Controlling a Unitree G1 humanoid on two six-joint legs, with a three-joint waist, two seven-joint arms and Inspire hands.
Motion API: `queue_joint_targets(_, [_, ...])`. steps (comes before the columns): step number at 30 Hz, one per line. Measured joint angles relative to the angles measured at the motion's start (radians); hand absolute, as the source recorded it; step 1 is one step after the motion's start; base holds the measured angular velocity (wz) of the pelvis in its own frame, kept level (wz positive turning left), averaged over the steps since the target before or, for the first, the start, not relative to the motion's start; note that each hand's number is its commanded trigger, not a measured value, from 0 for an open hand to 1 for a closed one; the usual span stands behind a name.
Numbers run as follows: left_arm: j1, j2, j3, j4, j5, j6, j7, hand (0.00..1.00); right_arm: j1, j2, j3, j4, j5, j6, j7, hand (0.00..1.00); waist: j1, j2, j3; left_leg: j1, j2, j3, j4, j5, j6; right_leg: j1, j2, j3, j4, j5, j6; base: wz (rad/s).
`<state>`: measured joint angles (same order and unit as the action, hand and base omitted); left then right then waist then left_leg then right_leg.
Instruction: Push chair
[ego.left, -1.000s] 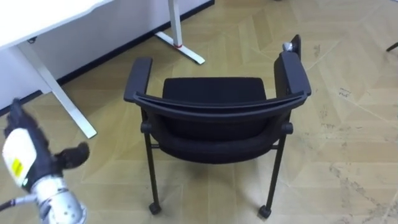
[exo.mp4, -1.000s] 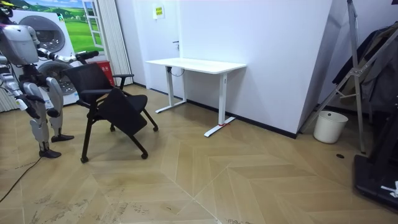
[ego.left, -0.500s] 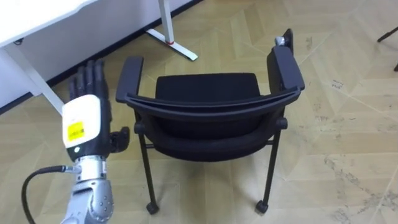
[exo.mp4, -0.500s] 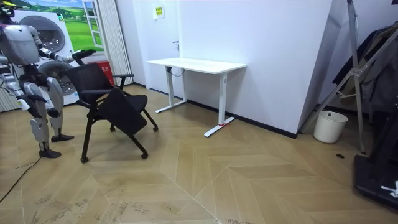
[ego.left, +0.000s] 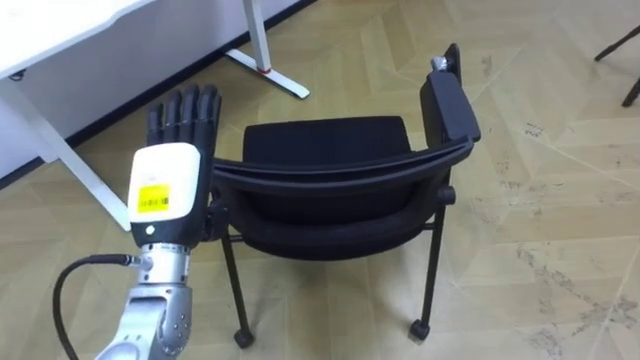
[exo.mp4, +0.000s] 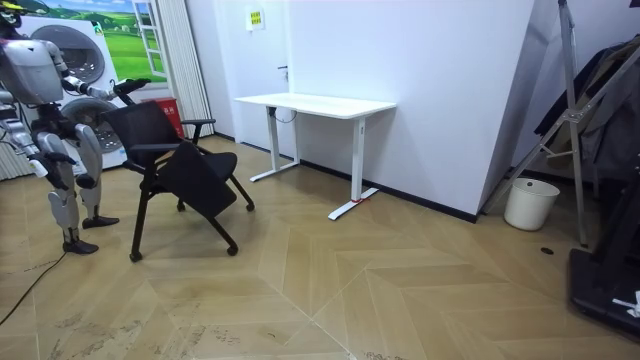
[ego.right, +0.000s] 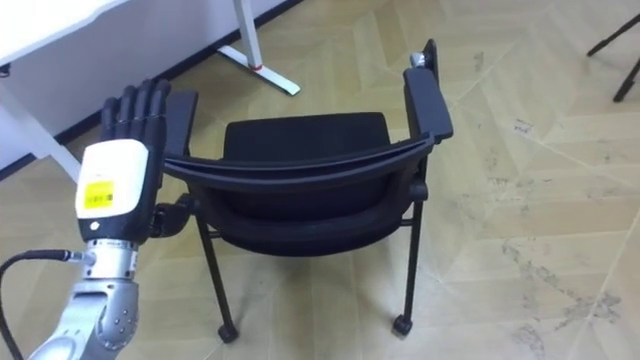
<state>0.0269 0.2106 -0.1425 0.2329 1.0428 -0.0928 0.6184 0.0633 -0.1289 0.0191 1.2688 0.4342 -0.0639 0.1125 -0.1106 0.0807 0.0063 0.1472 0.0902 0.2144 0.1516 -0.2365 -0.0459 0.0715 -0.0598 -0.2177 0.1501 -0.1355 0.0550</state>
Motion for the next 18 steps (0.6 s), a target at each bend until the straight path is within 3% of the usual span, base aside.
queue_joint_targets(4, [-0.001,0.004,-0.009,0.000,0.020,0.010,-0.001,0.00,-0.004,0.000,-0.003,0.008,-0.003,0.001,0.002,0.00,-0.014,0.001,0.0000,-0.002,0.000,-0.001,0.000,0.000,0.000,-0.001,0.000,0.001,0.001,0.000,0.000,0.01])
queue_joint_targets(11, [-0.019,0.008,-0.106,0.000,0.023,0.041,-0.069,0.00,-0.018,0.000,-0.002,0.015,-0.004,0.014,0.010,0.00,-0.048,0.000,0.0009,0.001,-0.001,0.000,0.000,0.000,0.000,-0.005,0.001,0.020,0.003,0.000,0.000,-0.05])
queue_joint_targets(18, [-0.022,0.015,-0.174,0.000,0.041,0.056,-0.132,0.00,-0.020,-0.007,0.001,0.014,-0.002,0.020,0.013,0.00,-0.050,0.015,-0.0044,0.002,-0.001,0.003,-0.002,0.000,0.000,-0.011,0.003,0.031,0.003,0.000,0.000,-0.05])
